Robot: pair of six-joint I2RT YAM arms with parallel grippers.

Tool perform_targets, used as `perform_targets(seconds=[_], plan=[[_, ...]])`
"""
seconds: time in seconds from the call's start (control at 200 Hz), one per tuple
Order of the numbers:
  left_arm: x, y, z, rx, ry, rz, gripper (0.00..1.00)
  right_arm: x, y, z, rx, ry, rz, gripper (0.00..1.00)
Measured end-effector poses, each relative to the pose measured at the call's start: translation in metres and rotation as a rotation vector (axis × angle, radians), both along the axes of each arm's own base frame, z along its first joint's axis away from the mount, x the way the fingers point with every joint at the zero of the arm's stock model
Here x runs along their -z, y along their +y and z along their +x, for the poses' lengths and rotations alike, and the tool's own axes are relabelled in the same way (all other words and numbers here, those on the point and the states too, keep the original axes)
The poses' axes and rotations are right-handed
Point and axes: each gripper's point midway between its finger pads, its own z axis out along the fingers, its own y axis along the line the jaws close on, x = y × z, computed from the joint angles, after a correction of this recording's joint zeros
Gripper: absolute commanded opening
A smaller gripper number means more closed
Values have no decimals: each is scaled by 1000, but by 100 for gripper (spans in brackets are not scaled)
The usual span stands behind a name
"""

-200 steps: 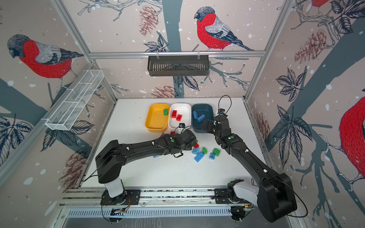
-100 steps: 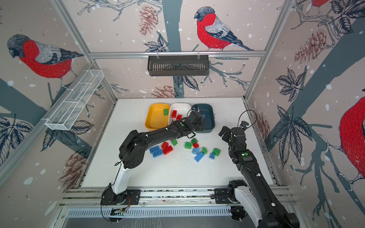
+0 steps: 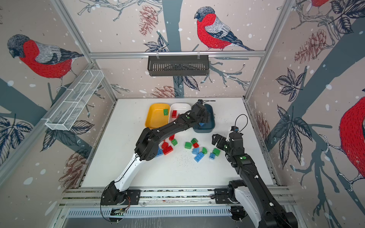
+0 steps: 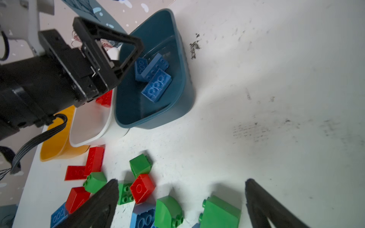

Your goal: Sort the legos into containers by color

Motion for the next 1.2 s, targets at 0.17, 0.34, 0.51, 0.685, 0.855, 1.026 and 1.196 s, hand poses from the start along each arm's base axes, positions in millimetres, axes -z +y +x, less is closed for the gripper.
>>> perform_targets(seconds=[0.17, 0.34, 0.51, 0.685, 0.855, 1.026, 1.196], plan=[[-3, 2, -11, 40, 17, 3, 97, 5, 24, -9, -101, 12, 26, 96], [-33, 12, -28, 70, 12, -35, 97, 9, 65, -22, -270, 22, 37, 93], [-56, 37, -54, 82, 7, -72, 97, 24, 100, -38, -401, 69, 0, 85], [-61, 85, -83, 17, 10, -67, 97, 28, 135, -38, -498, 97, -43, 75], [-55, 141, -104, -107, 2, -18, 97, 27, 159, -27, -483, 91, -77, 72], [-45, 197, -113, -256, 8, 30, 97, 39, 169, -16, -419, 114, -108, 71], [-31, 213, -130, -249, 52, 53, 93, 40, 165, -6, -336, 107, -136, 81]])
